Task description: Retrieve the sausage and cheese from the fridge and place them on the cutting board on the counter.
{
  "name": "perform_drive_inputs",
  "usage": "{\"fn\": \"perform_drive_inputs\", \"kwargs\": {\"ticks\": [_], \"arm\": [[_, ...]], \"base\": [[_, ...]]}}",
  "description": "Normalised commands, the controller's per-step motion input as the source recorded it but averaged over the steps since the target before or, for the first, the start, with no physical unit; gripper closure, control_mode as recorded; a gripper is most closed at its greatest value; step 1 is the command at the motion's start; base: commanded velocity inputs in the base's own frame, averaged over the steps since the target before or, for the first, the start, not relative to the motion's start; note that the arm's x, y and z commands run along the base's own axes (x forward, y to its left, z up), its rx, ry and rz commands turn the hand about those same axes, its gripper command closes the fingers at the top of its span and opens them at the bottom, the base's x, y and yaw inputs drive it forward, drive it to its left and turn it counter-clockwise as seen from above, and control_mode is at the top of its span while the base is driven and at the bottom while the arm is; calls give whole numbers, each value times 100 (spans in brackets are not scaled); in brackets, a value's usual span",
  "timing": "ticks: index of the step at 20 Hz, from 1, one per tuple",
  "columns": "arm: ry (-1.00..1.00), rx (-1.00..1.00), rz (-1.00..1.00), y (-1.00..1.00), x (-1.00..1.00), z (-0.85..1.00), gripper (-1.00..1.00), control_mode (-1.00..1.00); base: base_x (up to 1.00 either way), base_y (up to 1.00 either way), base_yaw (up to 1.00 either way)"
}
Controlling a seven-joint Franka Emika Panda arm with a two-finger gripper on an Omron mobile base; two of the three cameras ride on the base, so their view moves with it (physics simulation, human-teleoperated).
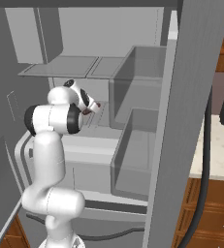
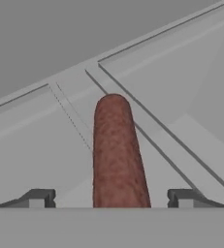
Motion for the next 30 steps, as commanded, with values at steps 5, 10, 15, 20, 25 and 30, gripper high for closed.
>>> {"fn": "perform_drive_inputs", "kwargs": {"ticks": [5,10,15,20,25,30], "arm": [[0,0,0,0,0,0,100,-100],[0,0,0,0,0,0,100,-100],[0,-5,0,-31,-3,-11,100,-100],[0,3,0,-49,-44,0,100,-100],[-7,9,0,-32,-76,2,100,-100],[-4,8,0,-36,-84,33,100,-100]], "base": [[0,0,0],[0,0,0],[0,0,0],[0,0,0],[0,0,0],[0,0,0]]}}
